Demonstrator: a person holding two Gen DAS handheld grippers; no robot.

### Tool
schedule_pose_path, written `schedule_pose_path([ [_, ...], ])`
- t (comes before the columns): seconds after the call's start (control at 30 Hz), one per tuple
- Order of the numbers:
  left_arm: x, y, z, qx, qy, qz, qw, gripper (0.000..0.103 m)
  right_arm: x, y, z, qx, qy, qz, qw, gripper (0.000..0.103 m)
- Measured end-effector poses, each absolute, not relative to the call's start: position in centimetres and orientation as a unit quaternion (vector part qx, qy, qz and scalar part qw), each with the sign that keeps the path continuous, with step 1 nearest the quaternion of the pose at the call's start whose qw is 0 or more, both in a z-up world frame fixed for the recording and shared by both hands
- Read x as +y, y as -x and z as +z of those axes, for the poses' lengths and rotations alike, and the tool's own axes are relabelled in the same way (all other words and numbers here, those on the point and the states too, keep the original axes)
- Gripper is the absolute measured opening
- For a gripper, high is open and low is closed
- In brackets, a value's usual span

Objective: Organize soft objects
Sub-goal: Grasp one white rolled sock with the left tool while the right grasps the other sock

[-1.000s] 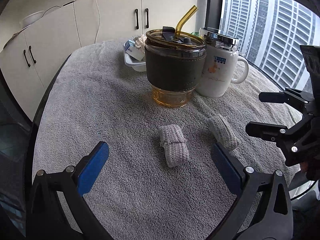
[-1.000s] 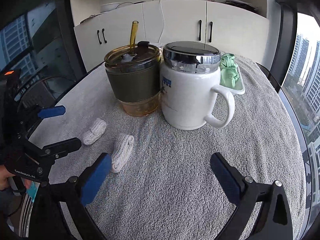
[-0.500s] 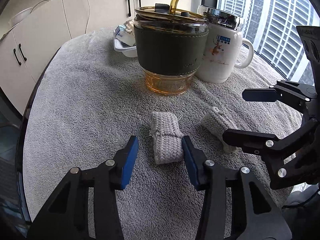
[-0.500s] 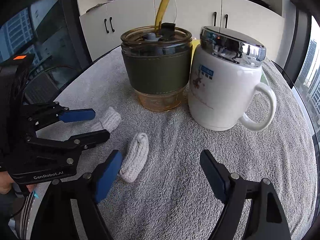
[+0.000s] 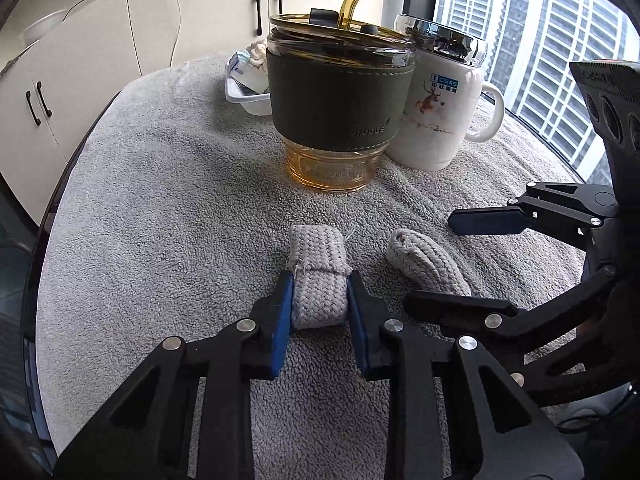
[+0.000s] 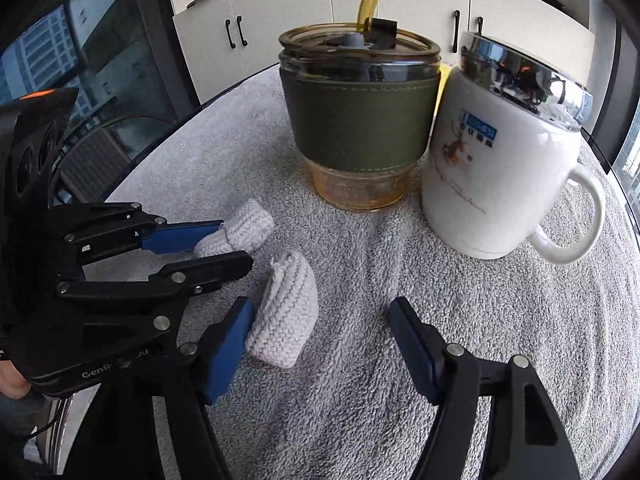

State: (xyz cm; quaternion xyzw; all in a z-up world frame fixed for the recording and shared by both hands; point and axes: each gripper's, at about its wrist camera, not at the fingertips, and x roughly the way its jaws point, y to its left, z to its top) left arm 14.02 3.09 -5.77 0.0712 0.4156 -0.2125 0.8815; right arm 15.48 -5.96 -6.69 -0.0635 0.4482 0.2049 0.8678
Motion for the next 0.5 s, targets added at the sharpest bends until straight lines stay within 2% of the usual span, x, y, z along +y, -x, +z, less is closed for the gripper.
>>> schedule_pose_path([
  [0.07,3.2,-14.0,-5.8,0.415,-0.066,-0.213,0.882,0.024,-5.6,-15.5,-6.7,0.446,0.069,0.209,0.868,0.064],
  [0.13,3.2,-13.8,-5.8,0.415,-0.064,-0.214,0.882,0.024,-5.5,-15.3,-6.7,0.445,0.068,0.22,0.866,0.049],
  [0.23,3.3,-13.7,-5.8,0.414,-0.061,-0.216,0.882,0.024,-5.4,-15.1,-6.6,0.442,0.065,0.226,0.866,0.034],
  [0.5,3.0,-13.1,-5.4,0.405,-0.051,-0.222,0.886,0.022,-6.0,-14.2,-5.3,0.424,0.06,0.221,0.876,0.028],
])
